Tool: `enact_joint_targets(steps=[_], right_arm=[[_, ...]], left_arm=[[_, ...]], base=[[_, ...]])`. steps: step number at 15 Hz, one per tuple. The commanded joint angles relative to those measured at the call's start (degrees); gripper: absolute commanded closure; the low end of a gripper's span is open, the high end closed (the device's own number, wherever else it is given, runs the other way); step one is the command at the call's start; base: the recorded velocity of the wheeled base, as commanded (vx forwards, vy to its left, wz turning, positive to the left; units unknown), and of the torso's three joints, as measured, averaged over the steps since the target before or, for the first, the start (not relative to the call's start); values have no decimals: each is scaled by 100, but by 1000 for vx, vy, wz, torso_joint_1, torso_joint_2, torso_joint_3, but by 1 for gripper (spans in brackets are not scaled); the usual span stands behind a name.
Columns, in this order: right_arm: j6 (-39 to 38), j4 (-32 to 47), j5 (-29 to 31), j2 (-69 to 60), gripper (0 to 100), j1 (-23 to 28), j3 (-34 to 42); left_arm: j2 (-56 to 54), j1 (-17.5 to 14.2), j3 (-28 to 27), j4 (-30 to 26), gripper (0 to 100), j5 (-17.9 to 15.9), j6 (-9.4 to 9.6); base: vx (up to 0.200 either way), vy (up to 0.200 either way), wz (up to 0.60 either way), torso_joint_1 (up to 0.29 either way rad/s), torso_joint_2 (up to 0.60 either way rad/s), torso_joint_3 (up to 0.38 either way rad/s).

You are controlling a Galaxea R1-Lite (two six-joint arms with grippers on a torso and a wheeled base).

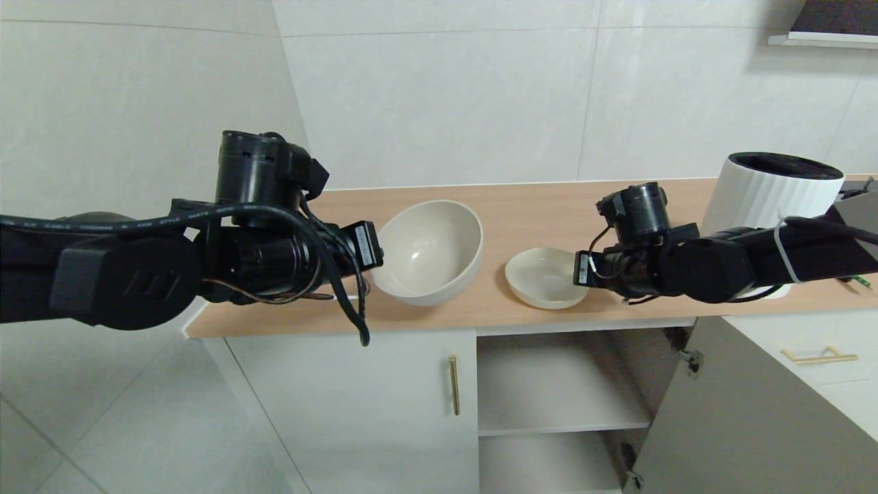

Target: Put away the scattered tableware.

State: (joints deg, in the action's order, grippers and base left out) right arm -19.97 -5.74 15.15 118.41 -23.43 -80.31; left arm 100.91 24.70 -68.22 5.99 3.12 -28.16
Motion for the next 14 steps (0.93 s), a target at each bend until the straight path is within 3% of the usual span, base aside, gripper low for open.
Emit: enact_joint_targets(steps=[1, 3, 5, 7, 11, 14], right_arm=[[2, 29, -100, -309, 100, -4, 209], [2, 29, -329, -608, 100, -4, 446], [10, 29, -1146, -1689, 100, -12, 1316], [54, 144, -1568, -2384, 100, -12, 1888], [107, 495, -1621, -3113, 100, -30, 2643], [107, 469, -1621, -3219, 100, -65, 2846]], left_arm=[[-98, 0, 72, -10, 100, -4, -14], [-177, 0, 160, -10, 100, -4, -14], [-511, -9, 503, -10, 100, -4, -5], [-863, -62, 819, -10, 100, -31, -5], [-1540, -70, 1715, -1, 100, -347, 12], [-1671, -70, 1979, -1, 100, -426, 12]], base=[[0, 0, 0, 0, 0, 0], [0, 0, 0, 0, 0, 0], [0, 0, 0, 0, 0, 0], [0, 0, 0, 0, 0, 0], [0, 0, 0, 0, 0, 0], [0, 0, 0, 0, 0, 0]])
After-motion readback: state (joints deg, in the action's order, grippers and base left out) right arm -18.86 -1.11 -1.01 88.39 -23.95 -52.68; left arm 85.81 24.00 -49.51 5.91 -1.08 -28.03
